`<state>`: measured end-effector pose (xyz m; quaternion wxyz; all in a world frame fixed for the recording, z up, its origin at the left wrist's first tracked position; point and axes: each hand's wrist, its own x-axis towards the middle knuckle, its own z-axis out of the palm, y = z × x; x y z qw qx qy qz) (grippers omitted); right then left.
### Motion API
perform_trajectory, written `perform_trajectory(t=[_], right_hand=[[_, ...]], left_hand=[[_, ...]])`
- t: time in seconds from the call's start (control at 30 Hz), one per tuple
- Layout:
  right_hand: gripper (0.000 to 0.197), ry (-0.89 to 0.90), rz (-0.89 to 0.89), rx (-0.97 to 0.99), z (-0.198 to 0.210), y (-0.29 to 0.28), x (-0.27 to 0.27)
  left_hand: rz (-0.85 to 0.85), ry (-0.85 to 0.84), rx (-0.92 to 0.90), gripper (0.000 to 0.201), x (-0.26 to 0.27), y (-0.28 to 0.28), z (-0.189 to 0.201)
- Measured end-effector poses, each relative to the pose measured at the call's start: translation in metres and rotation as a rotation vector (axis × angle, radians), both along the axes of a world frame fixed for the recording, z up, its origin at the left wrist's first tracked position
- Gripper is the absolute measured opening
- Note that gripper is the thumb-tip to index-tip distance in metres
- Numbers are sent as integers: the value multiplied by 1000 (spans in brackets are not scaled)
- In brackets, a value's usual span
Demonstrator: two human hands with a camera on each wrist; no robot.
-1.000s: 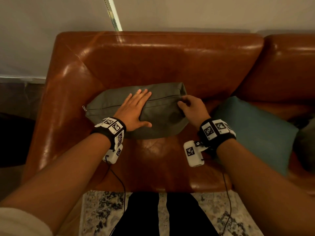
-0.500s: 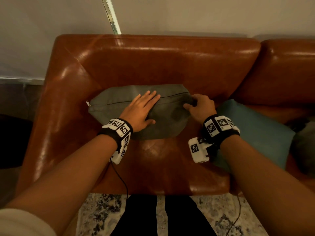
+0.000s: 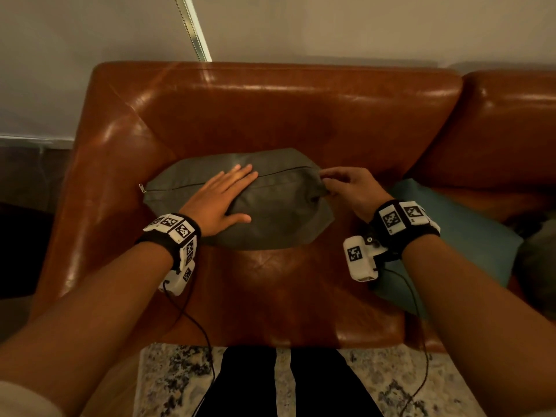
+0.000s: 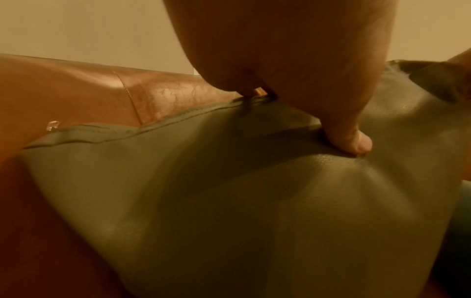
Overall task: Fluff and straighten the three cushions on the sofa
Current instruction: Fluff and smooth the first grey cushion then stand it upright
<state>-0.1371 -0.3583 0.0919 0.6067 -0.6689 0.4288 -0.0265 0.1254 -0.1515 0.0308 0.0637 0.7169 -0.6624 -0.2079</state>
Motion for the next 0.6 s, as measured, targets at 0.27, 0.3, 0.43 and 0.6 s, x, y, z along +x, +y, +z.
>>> perform_trajectory(t=[0.27, 0.3, 0.43, 0.6], right_hand=[[21, 173, 255, -2, 2, -18, -4], [24, 167, 314, -92, 3, -17, -5], [21, 177, 252, -434, -6, -15, -2], [10, -48, -343, -75, -14, -16, 2]], left_hand=[[16, -10, -34, 96, 2, 1, -4], [22, -8, -31, 95, 3, 0, -4], [15, 1, -24, 95, 5, -11, -4], [2, -6, -55, 96, 4, -23, 3]])
